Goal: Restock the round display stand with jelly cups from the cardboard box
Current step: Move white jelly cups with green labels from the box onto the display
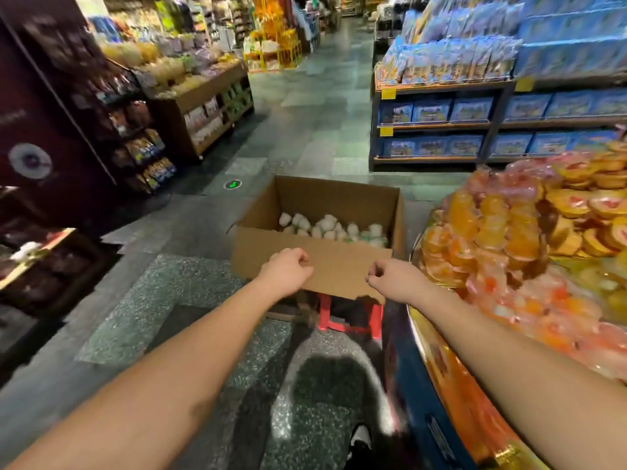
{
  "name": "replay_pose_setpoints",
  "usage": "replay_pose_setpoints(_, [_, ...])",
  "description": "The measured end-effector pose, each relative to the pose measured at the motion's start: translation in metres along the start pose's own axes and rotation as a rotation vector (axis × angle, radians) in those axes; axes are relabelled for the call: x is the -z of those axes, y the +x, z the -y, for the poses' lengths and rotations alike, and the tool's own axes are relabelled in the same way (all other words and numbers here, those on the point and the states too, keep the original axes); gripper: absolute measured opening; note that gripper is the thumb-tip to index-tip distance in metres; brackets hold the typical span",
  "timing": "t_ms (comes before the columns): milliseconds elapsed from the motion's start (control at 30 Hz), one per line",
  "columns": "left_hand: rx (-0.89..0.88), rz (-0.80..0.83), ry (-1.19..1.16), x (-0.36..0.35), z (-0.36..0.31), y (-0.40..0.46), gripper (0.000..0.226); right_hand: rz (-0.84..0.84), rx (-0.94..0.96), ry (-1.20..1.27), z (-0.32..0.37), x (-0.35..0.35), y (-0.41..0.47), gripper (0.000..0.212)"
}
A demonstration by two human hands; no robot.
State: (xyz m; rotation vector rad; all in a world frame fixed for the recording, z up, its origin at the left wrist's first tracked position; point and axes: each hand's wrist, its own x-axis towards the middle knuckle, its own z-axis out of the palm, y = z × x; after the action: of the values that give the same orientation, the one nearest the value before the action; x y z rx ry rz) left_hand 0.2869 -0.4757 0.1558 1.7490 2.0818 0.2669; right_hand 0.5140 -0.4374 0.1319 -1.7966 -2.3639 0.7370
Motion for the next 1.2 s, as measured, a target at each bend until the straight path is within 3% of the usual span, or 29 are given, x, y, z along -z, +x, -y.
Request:
replay_pose_setpoints(133, [0.066, 0.041, 0.005, 0.004, 0.018, 0.084, 0.043, 0.002, -0.001, 0.117, -0.007, -0.003, 0.088, 0.023])
replay_pose_setpoints(200, [0.098, 0.068, -0.022, 0.006, 0.024, 0.120, 0.040, -0.045, 0.073, 0.152, -0.006, 0.005, 0.117, 0.041])
replay_pose_setpoints(333, [0.135, 0.116, -0.091, -0.003, 0.038, 0.181, 0.028, 0.123, 0.041, -0.029, -0.018, 0.005, 0.170, 0.034])
replay_pose_setpoints(467, [0.145, 0.158, -0.147, -0.017, 0.054, 0.235, 0.031, 0.164, -0.041, 0.002, -0.038, -0.015, 0.225, 0.028])
replay_pose_setpoints(600, [0.092, 0.156, -0.140, -0.024, 0.064, 0.287, 0.008, 0.227, -0.101, 0.108, -0.056, -0.038, 0.277, 0.021])
replay_pose_setpoints(667, [0.052, 0.165, -0.130, -0.026, 0.070, 0.317, 0.011, 0.221, -0.141, 0.174, -0.061, -0.041, 0.302, 0.018])
replay_pose_setpoints(800, [0.053, 0.223, -0.154, -0.034, 0.085, 0.399, 0.015, 0.188, -0.255, 0.220, -0.065, -0.045, 0.357, 0.031])
replay_pose_setpoints(1033, [-0.023, 0.379, 0.084, -0.068, 0.118, 0.544, 0.016, 0.314, -0.600, 0.225, -0.082, -0.083, 0.449, 0.033])
replay_pose_setpoints(1200, [-0.116, 0.502, 0.210, -0.110, 0.140, 0.632, 0.043, 0.357, -0.779, 0.256, -0.099, -0.119, 0.491, 0.045])
